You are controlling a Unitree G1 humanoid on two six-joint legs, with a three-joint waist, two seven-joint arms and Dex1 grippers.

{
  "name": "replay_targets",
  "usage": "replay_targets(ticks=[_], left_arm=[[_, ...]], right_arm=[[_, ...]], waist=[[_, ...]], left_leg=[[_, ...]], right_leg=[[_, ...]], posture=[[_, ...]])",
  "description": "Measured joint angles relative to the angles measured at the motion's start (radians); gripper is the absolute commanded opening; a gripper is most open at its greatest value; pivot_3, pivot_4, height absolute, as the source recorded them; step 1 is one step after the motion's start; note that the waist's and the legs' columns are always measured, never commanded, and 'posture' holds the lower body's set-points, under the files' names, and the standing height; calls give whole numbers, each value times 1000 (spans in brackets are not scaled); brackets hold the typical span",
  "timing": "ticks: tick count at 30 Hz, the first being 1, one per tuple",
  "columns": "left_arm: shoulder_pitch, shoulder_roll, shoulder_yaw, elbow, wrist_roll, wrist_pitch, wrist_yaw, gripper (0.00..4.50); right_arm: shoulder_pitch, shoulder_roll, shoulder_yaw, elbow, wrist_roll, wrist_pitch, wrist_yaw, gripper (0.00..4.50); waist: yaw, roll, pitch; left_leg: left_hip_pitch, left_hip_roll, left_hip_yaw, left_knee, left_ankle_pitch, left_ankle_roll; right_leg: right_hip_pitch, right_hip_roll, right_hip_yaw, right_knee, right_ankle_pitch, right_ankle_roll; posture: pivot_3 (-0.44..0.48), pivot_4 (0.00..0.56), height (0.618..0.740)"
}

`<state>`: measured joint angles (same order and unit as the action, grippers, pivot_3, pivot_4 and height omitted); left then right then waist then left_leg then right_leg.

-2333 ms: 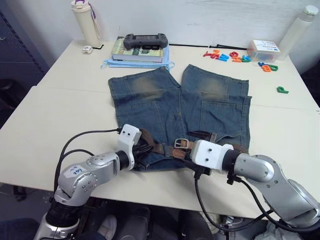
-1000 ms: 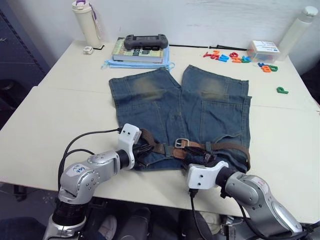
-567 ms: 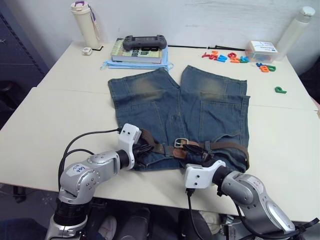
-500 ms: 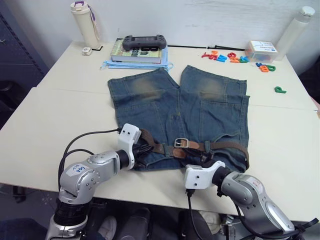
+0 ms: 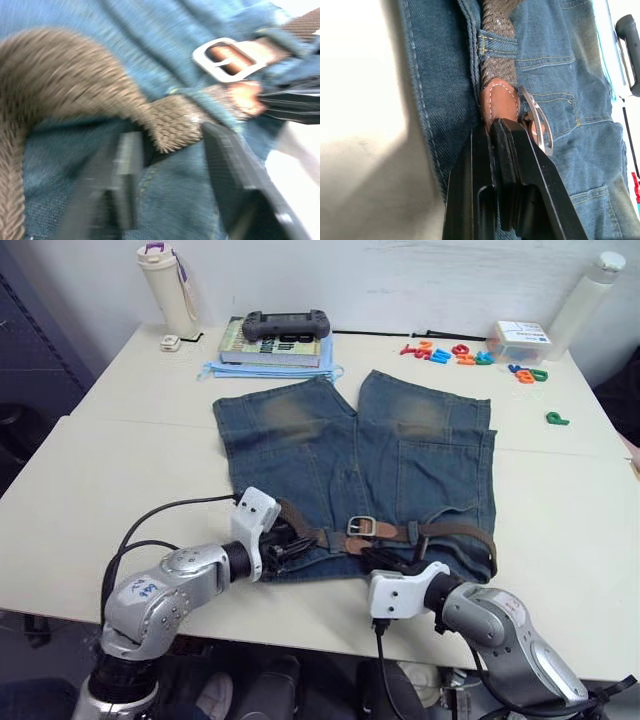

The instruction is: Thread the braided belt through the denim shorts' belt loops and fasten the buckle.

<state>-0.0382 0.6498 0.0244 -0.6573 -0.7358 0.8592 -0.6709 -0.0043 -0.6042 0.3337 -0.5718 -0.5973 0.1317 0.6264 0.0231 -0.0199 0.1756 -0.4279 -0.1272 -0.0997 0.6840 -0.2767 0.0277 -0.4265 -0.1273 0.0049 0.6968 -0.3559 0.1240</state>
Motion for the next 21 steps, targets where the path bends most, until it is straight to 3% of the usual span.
replay_targets(ticks=[5,8,13,21], left_arm=[[3,-44,-148,175,188,-134,21,2677],[-4,-45,-165,201,225,-190,1,2677],[16,28,-208,214,292,-272,-71,2677],[16,37,-231,297,333,-397,-136,2677]], right_arm=[[15,0,-28,-40,0,5,18,0],[23,0,-35,-60,0,12,23,0],[57,-2,-81,-109,2,34,46,0],[106,-54,-242,-236,48,86,124,0]], waist=[[2,0,0],[2,0,0],[0,1,-1],[0,5,-5]], left_leg=[[0,0,0,0,0,0],[0,0,0,0,0,1],[1,0,0,0,0,0],[8,2,-1,-1,-5,7]], right_leg=[[0,0,0,0,0,-1],[0,0,0,0,0,-1],[0,0,0,0,0,-1],[9,1,-2,-4,-1,-1]], posture=[[0,150,667],[0,150,667],[0,150,667],[0,150,667]])
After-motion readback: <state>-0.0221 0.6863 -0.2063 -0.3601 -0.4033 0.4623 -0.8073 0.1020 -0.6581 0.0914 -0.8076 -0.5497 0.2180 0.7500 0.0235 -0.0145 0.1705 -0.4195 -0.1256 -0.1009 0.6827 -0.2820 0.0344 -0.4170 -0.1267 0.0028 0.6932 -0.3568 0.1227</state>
